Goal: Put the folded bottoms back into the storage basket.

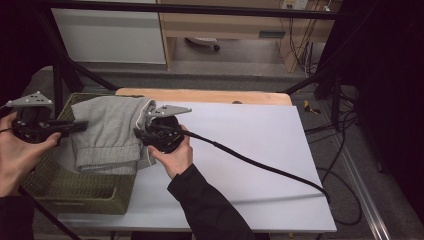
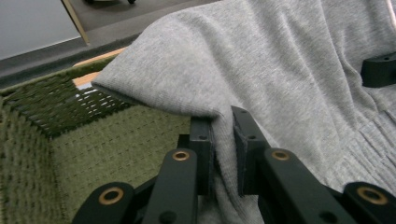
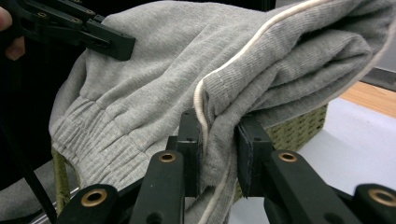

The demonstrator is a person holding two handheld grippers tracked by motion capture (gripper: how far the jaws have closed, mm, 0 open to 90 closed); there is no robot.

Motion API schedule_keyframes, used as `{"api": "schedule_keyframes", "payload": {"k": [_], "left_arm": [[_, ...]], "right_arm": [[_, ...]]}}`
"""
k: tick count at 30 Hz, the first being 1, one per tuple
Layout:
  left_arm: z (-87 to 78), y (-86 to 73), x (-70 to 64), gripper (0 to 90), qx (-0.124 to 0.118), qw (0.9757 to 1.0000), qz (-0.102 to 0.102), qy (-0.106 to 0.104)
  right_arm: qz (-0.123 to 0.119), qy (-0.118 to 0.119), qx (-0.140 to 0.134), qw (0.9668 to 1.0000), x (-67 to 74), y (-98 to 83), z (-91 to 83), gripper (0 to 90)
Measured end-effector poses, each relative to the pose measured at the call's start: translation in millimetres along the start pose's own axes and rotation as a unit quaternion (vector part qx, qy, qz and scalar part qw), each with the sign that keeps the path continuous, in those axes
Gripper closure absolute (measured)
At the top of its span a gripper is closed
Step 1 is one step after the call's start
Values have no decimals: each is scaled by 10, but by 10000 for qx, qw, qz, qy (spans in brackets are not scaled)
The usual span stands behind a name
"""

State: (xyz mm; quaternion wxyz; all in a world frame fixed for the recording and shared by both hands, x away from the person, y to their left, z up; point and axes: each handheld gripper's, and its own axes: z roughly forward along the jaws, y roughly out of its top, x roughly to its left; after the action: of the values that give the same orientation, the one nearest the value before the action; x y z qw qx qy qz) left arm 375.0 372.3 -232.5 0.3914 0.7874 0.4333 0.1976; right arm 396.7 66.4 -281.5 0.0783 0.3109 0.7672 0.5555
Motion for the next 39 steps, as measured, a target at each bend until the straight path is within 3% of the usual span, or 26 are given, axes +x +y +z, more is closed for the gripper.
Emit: {"api": "schedule_keyframes", "payload": {"k": [14, 29, 39], "left_arm": [[-87, -83, 189, 803, 23, 9998, -1, 203], [-149, -188, 393, 804, 8, 9994, -48, 347], [-186, -281, 527, 803, -10, 9989, -193, 420]], "right_arm": [[-137, 27, 1, 9999, 188, 61, 236, 745], [-106, 66, -49, 9999, 307, 66, 451, 745], [-105, 98, -29, 9999, 393, 46, 605, 744]]}}
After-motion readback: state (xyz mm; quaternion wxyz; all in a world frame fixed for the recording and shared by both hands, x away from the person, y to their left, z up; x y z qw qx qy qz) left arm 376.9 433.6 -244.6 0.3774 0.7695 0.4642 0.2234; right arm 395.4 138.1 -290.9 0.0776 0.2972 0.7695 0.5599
